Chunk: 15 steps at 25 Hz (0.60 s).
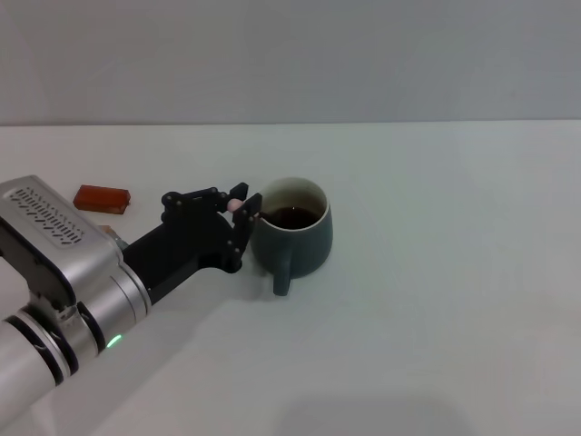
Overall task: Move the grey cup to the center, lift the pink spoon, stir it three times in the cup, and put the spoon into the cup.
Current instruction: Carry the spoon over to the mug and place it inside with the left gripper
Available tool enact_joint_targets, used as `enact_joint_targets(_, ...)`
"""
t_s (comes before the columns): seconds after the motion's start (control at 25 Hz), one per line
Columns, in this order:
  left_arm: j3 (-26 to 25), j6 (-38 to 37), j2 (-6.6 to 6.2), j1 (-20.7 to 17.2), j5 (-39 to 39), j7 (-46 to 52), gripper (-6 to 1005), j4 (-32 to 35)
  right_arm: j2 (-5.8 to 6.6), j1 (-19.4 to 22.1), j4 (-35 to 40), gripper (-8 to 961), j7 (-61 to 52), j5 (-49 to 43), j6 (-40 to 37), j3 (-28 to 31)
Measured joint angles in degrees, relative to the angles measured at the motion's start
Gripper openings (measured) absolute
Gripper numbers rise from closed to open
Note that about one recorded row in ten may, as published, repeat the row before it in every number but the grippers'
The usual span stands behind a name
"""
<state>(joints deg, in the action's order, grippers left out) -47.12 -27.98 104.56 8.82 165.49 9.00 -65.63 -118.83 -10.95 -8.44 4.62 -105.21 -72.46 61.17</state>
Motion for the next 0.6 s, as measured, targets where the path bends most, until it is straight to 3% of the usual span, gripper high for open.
enact_joint_targets(0.6, -0.1, 0.2, 1.46, 4.8, 0.0, 0.0, 146, 1.5, -0.09, 0.2, 0.0, -1, -0.1, -0.1, 0.0, 0.0)
